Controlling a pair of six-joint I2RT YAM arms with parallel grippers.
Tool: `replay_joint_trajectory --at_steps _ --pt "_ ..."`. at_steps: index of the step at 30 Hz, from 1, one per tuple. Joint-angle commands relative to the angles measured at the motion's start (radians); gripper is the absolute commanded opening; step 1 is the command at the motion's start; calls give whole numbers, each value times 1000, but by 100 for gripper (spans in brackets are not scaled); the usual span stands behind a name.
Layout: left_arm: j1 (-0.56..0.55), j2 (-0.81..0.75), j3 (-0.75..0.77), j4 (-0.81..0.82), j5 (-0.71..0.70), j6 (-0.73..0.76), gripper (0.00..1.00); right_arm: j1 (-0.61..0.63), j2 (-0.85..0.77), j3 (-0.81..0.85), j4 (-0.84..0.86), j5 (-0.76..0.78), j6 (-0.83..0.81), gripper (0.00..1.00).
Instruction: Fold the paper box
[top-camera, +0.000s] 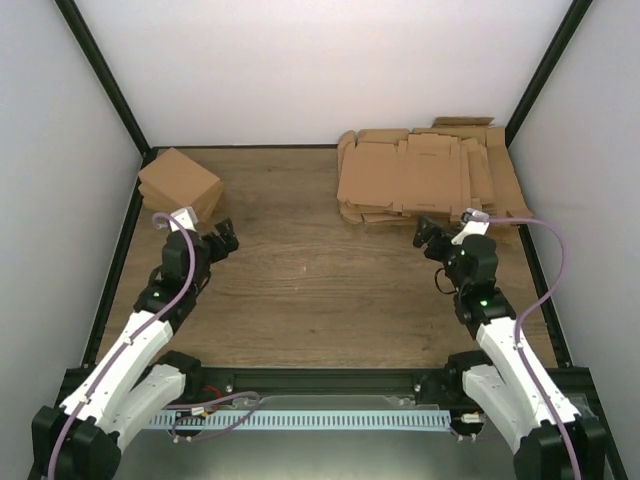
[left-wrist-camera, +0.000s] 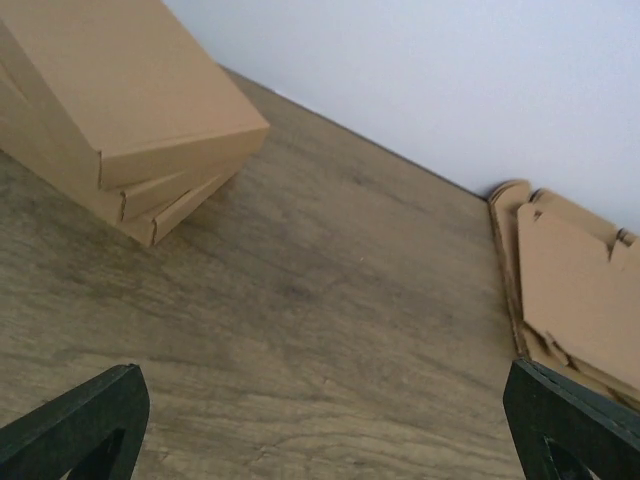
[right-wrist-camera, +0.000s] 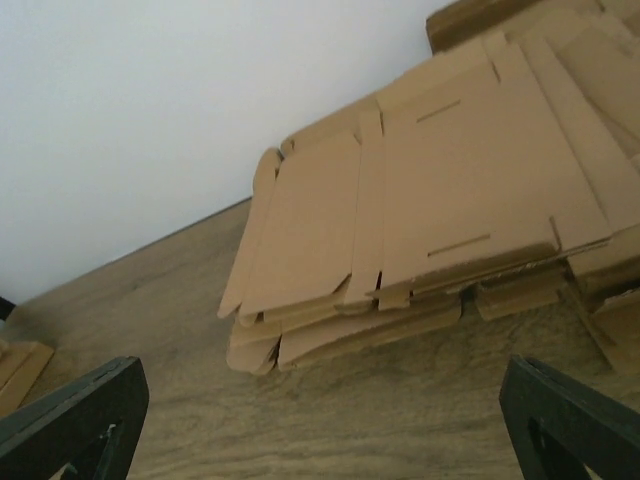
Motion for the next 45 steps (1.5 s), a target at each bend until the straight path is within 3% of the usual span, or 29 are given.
replay_joint_trajectory --at_steps 1,8,13,16,23,30,45 --pt "-4 40 23 -15 14 8 100 4 69 16 44 -69 27 100" --pt "8 173 70 11 63 -15 100 4 279 124 33 -134 67 100" --pt "74 327 108 70 244 -5 100 5 490 317 -56 -178 42 98" --pt "80 433 119 143 313 19 100 12 641 448 -118 -194 -13 91" --pt "78 601 152 313 478 40 100 88 981 774 -268 -158 -206 87" --pt "57 644 10 543 519 37 100 270 1302 1081 -423 141 -390 87" --pt "47 683 30 534 543 49 100 366 1546 1332 -413 315 -691 77"
